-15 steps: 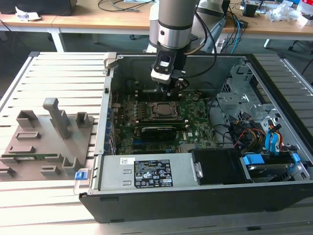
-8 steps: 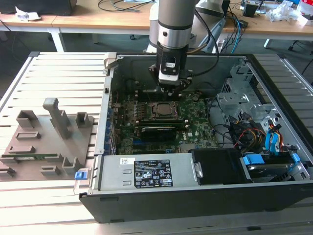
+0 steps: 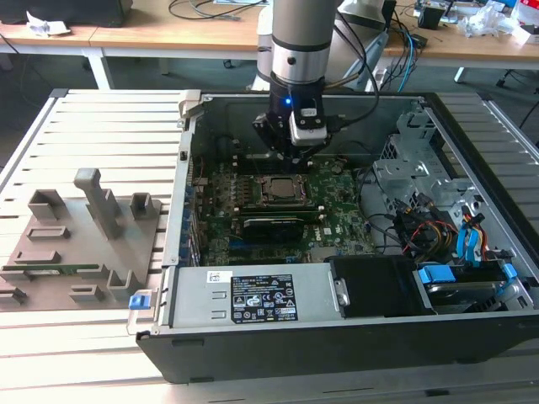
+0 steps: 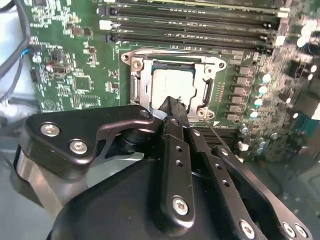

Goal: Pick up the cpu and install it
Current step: 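Install the first cpu locking lever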

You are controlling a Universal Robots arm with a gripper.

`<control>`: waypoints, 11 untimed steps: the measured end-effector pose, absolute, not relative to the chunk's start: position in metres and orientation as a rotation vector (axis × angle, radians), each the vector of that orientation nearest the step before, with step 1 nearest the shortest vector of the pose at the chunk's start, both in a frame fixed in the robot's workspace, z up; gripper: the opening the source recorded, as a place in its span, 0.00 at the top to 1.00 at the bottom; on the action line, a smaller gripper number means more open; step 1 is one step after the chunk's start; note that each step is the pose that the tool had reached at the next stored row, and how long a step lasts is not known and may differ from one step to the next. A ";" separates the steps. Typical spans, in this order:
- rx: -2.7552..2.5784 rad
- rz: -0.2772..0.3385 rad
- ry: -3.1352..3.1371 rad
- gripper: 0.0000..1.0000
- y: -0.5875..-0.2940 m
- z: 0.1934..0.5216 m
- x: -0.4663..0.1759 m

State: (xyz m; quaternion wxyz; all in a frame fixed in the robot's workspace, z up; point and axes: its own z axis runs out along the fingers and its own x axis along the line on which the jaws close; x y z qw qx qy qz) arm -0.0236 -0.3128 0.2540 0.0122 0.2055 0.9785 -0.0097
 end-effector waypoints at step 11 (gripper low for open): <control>0.033 -0.022 3.114 0.89 -0.313 0.254 -0.024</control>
